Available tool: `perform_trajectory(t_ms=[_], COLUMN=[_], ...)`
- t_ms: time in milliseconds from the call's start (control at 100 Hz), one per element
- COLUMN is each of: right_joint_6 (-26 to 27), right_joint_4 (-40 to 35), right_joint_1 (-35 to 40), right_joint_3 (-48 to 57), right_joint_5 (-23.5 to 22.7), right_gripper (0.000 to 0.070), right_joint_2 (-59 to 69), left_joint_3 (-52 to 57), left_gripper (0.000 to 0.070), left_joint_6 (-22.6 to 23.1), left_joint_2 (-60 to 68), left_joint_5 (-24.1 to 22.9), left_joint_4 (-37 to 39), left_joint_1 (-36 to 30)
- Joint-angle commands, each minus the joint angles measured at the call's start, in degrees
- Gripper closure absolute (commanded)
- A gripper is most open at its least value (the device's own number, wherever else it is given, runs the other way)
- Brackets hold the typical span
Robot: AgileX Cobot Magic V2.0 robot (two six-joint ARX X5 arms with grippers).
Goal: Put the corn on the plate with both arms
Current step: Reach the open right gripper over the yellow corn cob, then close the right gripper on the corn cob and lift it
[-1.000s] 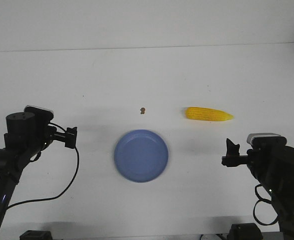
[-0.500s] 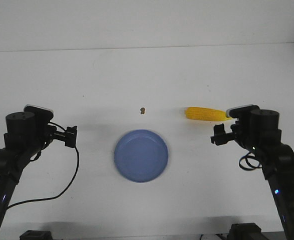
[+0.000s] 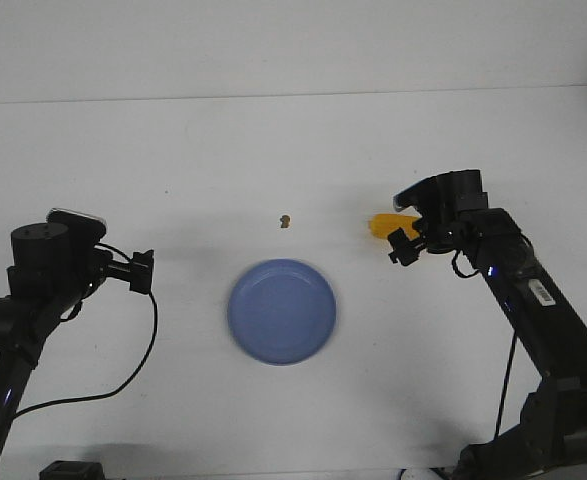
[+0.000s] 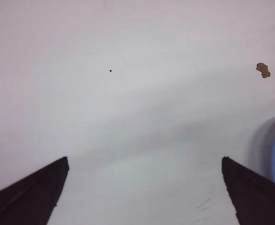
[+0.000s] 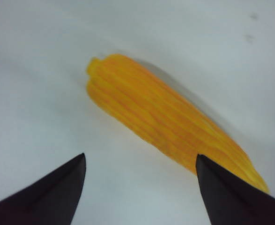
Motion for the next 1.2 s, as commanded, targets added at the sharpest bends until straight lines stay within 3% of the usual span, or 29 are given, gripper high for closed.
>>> perform_trajectory(t_ms=[0,180,290,850,1190], right_joint_6=[-3.48,-7.89,-9.22,-8.85,-6.19], right_joint_4=[1.29,6.12,8.22,10.32,9.64], right_joint_1=[0.74,3.04,3.48,2.12,-0.92], right_joint_3=[1.73,1.73,1.75,1.75,1.75], right_joint_5=[0.2,4.17,4.22,4.0,1.46], right_gripper=[0.0202,0.0188,0.0173,0.0167,0.0169], right_joint_2=[1.88,3.5,3.96,9.88,12.72], left_joint_3=[0.66,0.66,0.66,0.66,0.66], left_gripper=[0.0034,0.0034,0.0034,0.0034,0.0034], left_joint_6=[0.68,0.68,0.68,0.68,0.68], left_joint_2=[0.42,0.42,0.42,0.42,0.42], left_joint_5=[-0.11,-0.11,-0.11,-0.11,-0.11], left_joint_4=[0.46,0.46,0.46,0.46,0.44], left_joint_1=[0.0,0.0,0.0,0.0,0.0])
